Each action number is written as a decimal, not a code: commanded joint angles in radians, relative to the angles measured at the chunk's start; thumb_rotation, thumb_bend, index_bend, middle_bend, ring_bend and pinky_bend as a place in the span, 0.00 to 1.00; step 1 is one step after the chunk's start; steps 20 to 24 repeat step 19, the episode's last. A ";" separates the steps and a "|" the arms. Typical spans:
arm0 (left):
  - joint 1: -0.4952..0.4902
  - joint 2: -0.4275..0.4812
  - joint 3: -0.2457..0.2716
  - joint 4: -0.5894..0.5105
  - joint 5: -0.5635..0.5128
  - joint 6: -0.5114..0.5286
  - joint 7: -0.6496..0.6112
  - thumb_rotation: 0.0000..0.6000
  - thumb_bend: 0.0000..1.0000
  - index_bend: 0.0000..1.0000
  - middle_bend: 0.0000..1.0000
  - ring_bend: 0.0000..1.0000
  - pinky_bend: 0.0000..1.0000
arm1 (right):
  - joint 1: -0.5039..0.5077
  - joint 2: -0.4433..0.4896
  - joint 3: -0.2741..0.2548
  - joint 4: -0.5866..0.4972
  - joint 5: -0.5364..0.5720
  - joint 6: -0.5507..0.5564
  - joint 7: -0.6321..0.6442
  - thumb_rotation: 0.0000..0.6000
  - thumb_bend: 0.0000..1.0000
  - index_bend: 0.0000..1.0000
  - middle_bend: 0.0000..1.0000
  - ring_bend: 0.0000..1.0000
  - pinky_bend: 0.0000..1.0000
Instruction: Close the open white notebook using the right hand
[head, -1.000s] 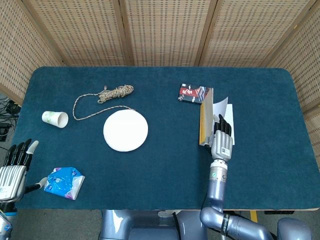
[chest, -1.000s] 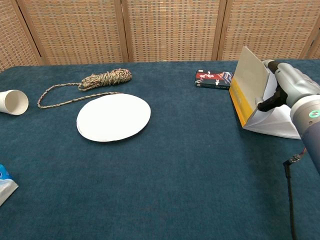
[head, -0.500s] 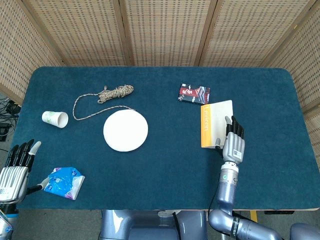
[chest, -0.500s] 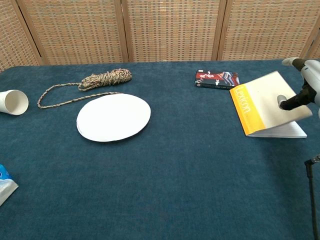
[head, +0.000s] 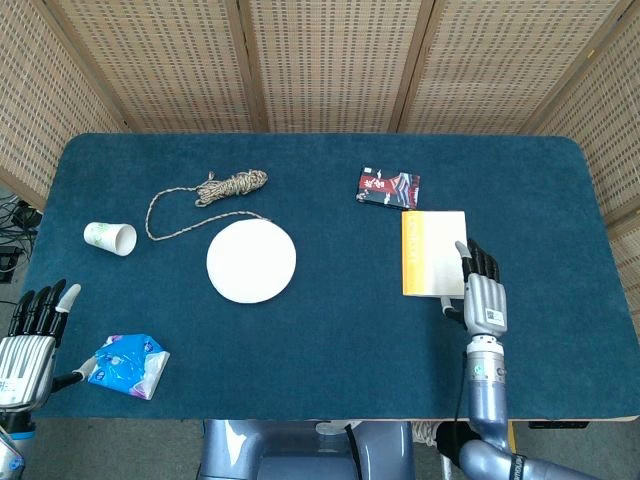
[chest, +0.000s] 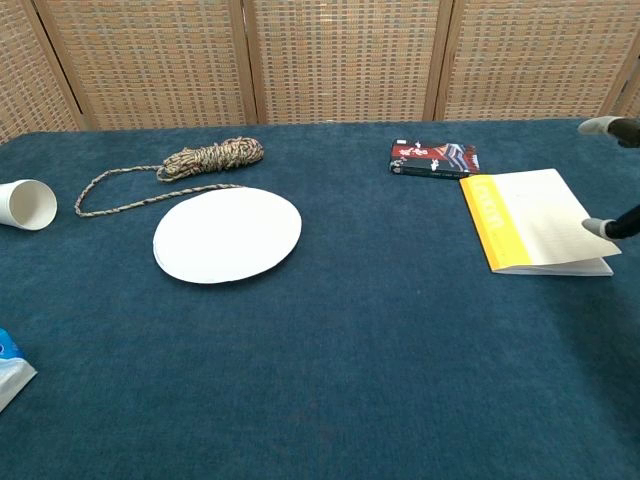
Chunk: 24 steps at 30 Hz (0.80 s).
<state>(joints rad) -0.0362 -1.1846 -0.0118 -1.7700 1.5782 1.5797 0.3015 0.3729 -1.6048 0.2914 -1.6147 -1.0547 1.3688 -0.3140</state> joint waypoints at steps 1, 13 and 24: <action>0.004 -0.002 0.001 0.000 0.001 0.004 0.018 1.00 0.10 0.00 0.00 0.00 0.00 | -0.042 0.129 -0.118 0.000 -0.164 -0.046 0.066 1.00 0.38 0.00 0.00 0.00 0.00; 0.034 -0.017 0.021 0.015 0.012 0.028 0.071 1.00 0.10 0.00 0.00 0.00 0.00 | -0.147 0.278 -0.286 0.089 -0.447 0.082 0.158 1.00 0.34 0.00 0.00 0.00 0.00; 0.035 -0.022 0.017 0.028 0.006 0.026 0.073 1.00 0.10 0.00 0.00 0.00 0.00 | -0.183 0.294 -0.310 0.098 -0.494 0.131 0.172 1.00 0.34 0.00 0.00 0.00 0.00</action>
